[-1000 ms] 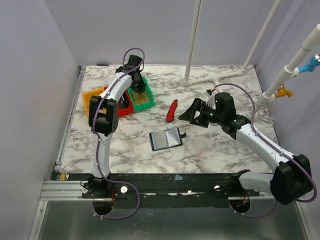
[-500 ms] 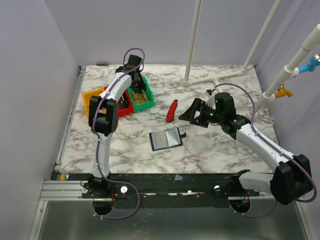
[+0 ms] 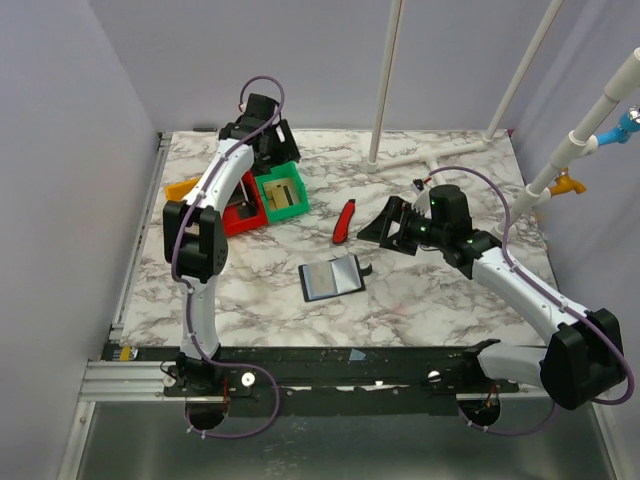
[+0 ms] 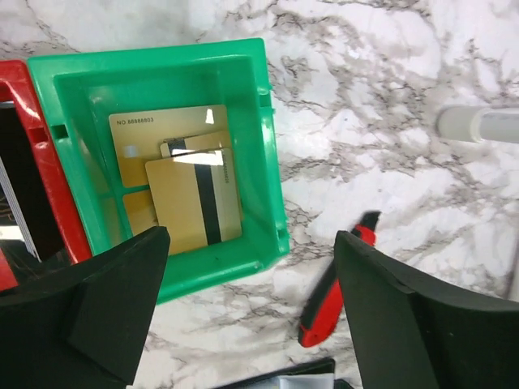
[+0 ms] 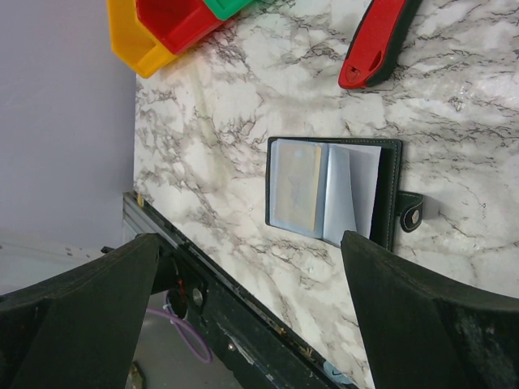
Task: Take the credit cards out of the card holder
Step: Place the credit card in the storage box, then remove the credit card from the card holder.
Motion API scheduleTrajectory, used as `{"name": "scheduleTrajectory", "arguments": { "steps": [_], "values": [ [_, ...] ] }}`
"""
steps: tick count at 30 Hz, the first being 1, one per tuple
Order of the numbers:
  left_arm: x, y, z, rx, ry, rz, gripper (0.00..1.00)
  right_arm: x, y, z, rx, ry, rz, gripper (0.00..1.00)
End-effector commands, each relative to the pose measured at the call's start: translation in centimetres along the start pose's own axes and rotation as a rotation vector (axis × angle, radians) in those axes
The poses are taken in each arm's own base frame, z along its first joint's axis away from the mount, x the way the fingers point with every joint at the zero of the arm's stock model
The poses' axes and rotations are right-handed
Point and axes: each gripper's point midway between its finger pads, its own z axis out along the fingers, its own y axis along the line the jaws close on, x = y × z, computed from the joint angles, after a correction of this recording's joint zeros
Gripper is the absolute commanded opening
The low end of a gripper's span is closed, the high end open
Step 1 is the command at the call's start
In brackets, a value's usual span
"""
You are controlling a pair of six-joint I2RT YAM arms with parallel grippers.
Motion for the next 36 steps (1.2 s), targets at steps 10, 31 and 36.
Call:
{"name": "scheduleTrajectory", "arguments": {
  "steps": [10, 31, 36],
  "values": [
    [0.3, -1.2, -10.2, 0.113, -0.122, 0.051, 0.95, -0.4, -2.0, 1.0, 0.121, -0.027, -0.063, 1.00],
    [17.1, 7.3, -15.7, 0.160, -0.040, 0.037, 0.95, 8.5, -0.6, 10.0, 0.384, 0.119, -0.393, 0.90],
    [19.0, 8.6, -16.1, 0.165, -0.034, 0.024, 0.95, 10.2, -1.8, 12.0, 0.457, 0.159, -0.452, 0.76]
  ]
}}
